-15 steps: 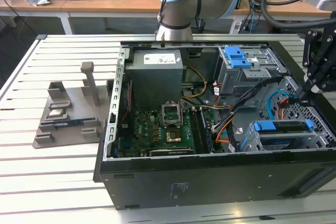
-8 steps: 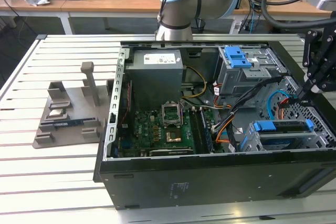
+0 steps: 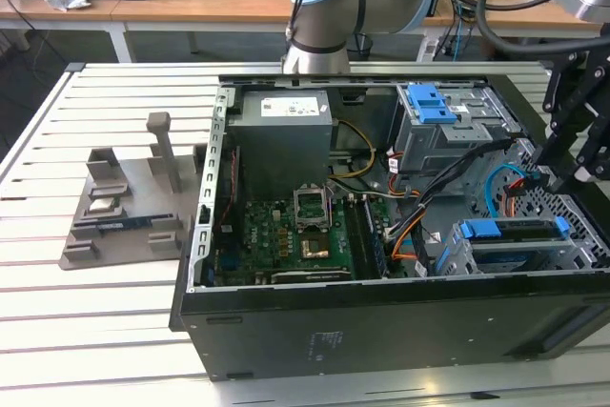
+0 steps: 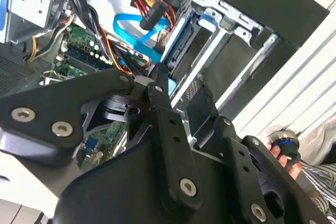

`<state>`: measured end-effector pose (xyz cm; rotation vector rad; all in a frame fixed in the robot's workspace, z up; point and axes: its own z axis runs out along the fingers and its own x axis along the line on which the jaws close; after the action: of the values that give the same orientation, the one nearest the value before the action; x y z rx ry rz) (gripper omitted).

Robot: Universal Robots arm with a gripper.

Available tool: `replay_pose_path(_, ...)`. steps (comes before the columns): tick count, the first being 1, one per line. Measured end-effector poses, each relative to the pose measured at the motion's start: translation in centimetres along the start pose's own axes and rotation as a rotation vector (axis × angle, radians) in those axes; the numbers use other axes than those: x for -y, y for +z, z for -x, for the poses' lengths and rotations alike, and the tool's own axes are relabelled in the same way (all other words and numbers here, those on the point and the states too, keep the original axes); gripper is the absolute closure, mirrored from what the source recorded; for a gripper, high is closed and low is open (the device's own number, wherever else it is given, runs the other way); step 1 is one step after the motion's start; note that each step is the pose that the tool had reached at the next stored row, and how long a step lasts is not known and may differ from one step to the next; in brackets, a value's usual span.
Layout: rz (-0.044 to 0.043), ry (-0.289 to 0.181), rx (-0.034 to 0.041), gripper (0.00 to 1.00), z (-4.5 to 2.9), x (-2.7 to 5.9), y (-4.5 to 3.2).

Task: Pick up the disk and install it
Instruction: 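Insert the first disk wire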

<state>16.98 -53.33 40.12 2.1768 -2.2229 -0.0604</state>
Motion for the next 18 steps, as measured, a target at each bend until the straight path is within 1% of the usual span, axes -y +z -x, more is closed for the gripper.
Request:
replay_pose_path(2, 0.0014, 0.0, -0.0005, 0.58, 0.4, 0.53, 0.36)
replay_pose_path(3, 0.0024, 0.0, -0.0008, 0.58, 0.76, 0.89, 0.64)
replay_pose_path(4, 0.0036, 0.0, -0.0009, 0.58, 1.49, 1.29, 1.05)
replay_pose_path(5, 0.005, 0.0, -0.001, 0.58, 2.64, 1.83, 1.71)
replay_pose_path(6, 0.0058, 0.0, -0.0015, 0.58, 3.17, 2.26, 2.11)
replay_pose_path(9, 0.0063, 0.001, -0.0017, 0.58, 3.37, 2.68, 2.7)
replay_pose_path(10, 0.0064, 0.003, -0.0017, 0.58, 3.37, 2.76, 3.07)
replay_pose_path(14, 0.0063, 0.003, -0.0018, 0.58, 3.36, 2.82, 4.12)
replay_pose_path(18, 0.0063, 0.003, -0.0018, 0.58, 3.36, 2.82, 4.16)
